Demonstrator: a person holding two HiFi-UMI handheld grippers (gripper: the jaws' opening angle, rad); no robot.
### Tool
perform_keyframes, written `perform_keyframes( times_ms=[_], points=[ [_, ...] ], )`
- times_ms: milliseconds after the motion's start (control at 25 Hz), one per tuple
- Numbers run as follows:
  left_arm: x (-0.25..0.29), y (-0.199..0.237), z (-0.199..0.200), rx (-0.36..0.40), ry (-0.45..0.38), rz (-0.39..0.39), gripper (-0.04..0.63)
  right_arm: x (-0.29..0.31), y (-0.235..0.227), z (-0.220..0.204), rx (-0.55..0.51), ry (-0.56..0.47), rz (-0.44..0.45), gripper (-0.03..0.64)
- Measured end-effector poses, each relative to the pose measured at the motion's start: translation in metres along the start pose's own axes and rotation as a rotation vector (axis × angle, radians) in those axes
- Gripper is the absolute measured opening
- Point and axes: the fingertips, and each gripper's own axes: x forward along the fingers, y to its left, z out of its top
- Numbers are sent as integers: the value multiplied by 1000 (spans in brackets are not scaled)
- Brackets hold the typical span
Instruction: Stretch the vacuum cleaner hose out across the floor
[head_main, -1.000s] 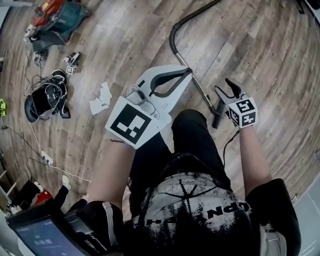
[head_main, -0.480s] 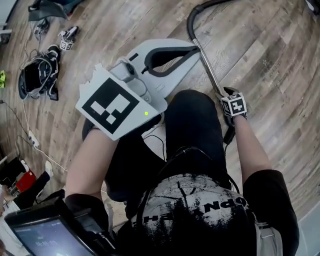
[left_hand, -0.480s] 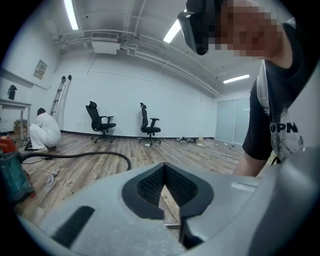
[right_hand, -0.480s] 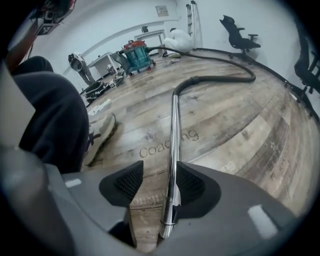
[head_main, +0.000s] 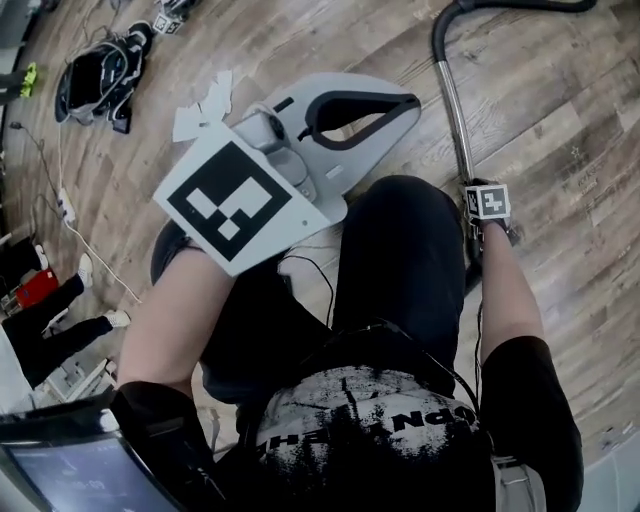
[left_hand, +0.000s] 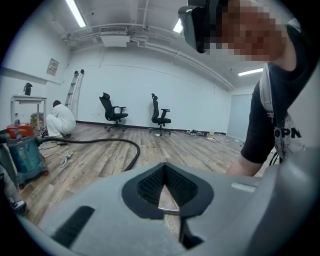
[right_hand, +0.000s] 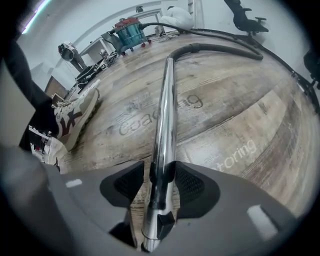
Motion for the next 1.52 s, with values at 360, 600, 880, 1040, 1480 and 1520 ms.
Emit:
perform_keyframes(
  times_ms=[360,600,880,1040,1480,1520],
  points=[
    [-1,2,-30,-38,23,38,2,15,-8,4,37,15,-44,183],
    [-2,5,-41,-72,34,66,2,19,-11,4,26,20,-118,183],
    [0,6,-52,-85,85,61,2,17,-8,2,55,60,-89,178],
    [8,4,-62,-99,113,34,2,9,-11,3,53,74,-96,178],
    [124,31,-144,-535,176,-94,112,-63,-37,9,-8,113,-144,178],
    [138,36,-159,-600,183,-75,116,-70,-39,11,-19,115,-144,178]
  ],
)
